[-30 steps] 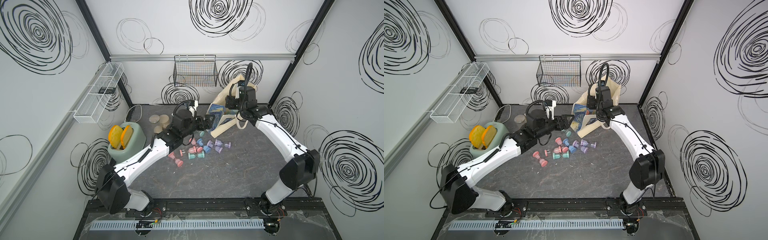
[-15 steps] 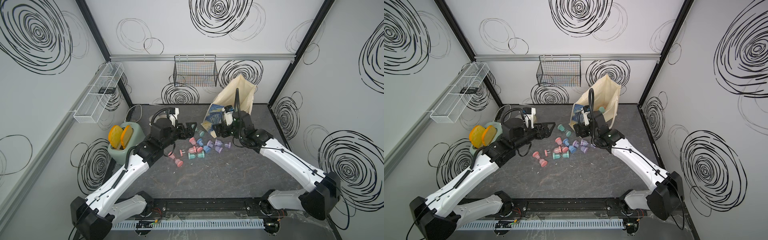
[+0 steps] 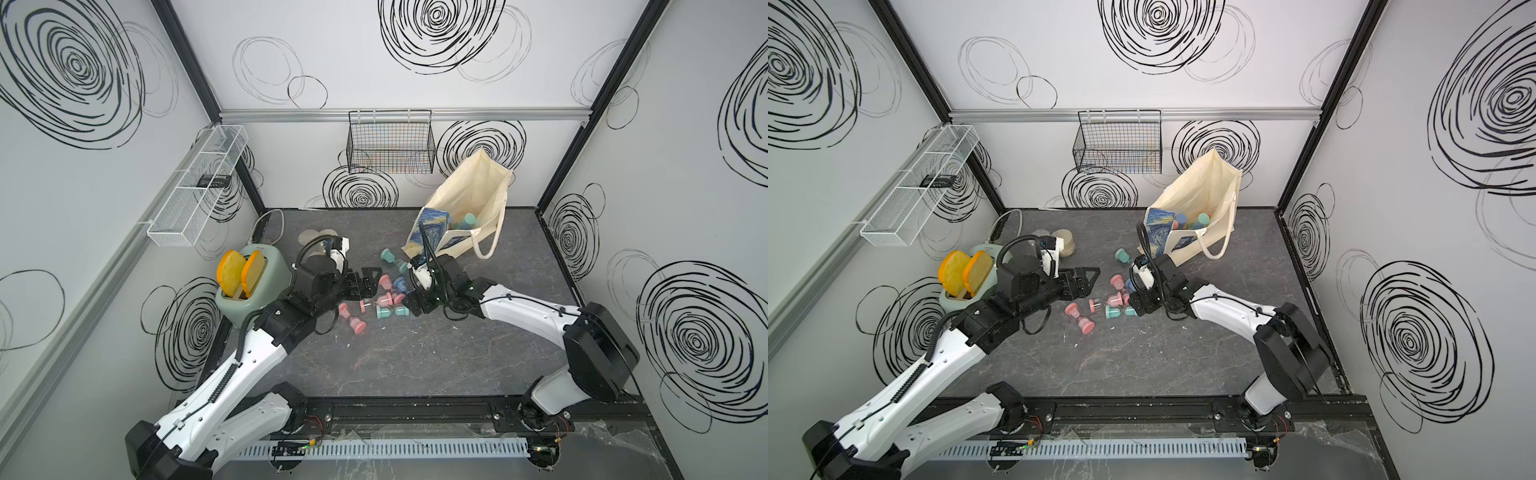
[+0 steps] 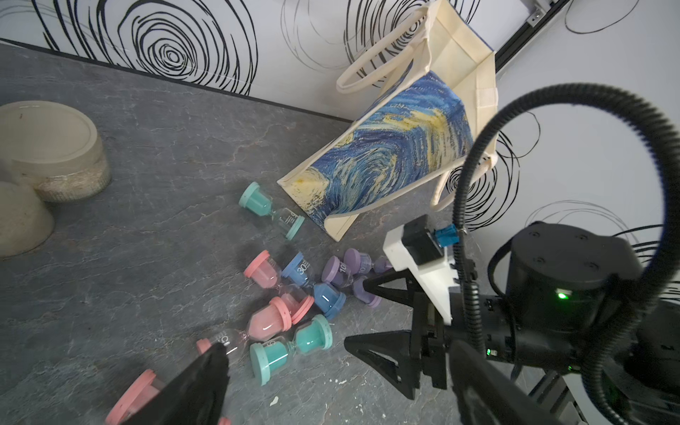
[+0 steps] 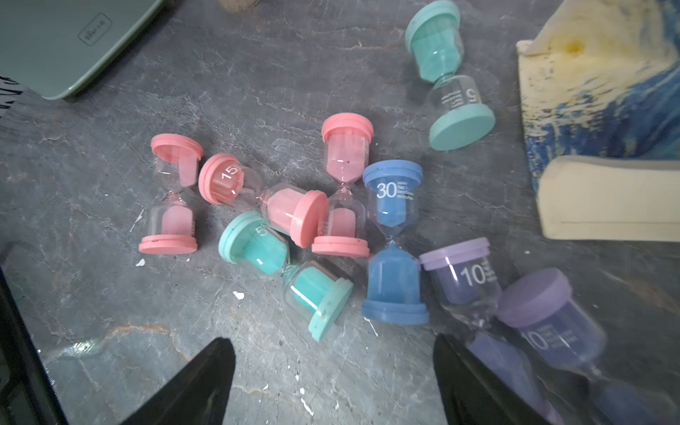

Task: Put the hourglass into the canvas bag
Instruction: Pick up the hourglass from the center of the board.

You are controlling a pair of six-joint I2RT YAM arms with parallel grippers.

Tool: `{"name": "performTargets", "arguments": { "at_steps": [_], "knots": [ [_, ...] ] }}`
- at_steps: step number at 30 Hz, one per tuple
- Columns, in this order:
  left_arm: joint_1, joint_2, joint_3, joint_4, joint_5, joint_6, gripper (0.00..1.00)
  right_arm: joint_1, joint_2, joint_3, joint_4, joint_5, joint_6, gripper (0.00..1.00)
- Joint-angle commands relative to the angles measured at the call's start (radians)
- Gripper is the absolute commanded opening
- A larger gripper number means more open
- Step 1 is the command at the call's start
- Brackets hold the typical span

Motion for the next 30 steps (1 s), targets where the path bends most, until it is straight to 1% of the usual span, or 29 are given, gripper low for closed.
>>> {"name": "performTargets", "arguments": {
  "at_steps": [1, 5, 8, 12, 23, 27, 30],
  "knots": [
    [0.008, -0.033, -0.02, -0.016, -0.028, 0.004, 0.96, 0.022, 0.049, 0.044, 0.066, -0.047, -0.045, 0.87],
    [0.013, -0.055, -0.029, -0.036, -0.041, 0.007, 0.96, 0.053, 0.098, 0.063, 0.088, -0.045, -0.067, 0.87],
    [0.018, -0.071, -0.041, -0.038, -0.042, 0.005, 0.96, 0.066, 0.137, 0.067, 0.092, -0.021, -0.071, 0.87],
    [0.025, -0.082, -0.058, -0.039, -0.042, 0.002, 0.96, 0.069, 0.168, 0.039, 0.131, -0.024, -0.071, 0.87],
    [0.041, -0.08, -0.074, -0.029, -0.027, 0.002, 0.96, 0.124, 0.171, -0.03, 0.139, -0.011, -0.085, 0.84],
    [0.045, -0.072, -0.076, -0.024, -0.016, 0.001, 0.96, 0.157, 0.177, -0.036, 0.119, 0.024, -0.085, 0.82],
    [0.047, -0.073, -0.076, -0.025, -0.016, 0.002, 0.96, 0.18, 0.173, -0.06, 0.138, 0.043, -0.082, 0.8]
  ]
}}
